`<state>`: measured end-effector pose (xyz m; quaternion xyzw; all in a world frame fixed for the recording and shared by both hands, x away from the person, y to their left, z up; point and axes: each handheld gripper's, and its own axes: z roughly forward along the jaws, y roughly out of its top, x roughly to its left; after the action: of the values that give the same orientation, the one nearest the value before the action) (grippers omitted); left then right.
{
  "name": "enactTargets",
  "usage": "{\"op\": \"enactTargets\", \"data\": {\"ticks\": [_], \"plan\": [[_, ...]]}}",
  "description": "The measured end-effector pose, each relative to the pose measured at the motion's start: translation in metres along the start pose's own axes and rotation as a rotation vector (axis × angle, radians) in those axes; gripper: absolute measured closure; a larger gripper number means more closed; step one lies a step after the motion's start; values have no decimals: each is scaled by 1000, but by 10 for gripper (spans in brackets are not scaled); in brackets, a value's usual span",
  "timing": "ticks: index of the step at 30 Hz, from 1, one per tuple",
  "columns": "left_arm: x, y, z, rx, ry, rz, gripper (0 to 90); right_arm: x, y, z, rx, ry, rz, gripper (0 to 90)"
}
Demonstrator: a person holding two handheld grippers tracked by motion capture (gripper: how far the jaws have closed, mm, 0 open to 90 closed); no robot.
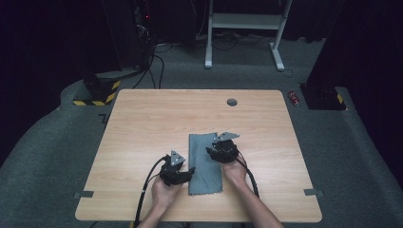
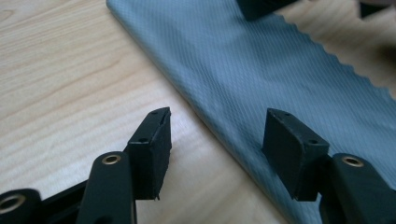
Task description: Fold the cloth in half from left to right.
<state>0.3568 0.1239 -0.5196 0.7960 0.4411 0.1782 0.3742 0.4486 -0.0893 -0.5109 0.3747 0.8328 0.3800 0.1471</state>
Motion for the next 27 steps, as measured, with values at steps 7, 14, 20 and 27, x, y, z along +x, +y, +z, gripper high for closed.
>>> {"op": "enactTargets", "data": {"ticks": [7,14,20,27], "plan": [[-7,-12,-6,4,31,37,418,-11,4,14,20,-31,8,611],[-7,-22,-14,-16,31,26,418,-24,2,19,5,-90,5,608],[-8,-28,-22,-34,22,10,399,-19,7,10,-22,-94,18,617],[-12,-28,-21,-7,32,27,355,27,25,18,-16,44,-103,614]]}}
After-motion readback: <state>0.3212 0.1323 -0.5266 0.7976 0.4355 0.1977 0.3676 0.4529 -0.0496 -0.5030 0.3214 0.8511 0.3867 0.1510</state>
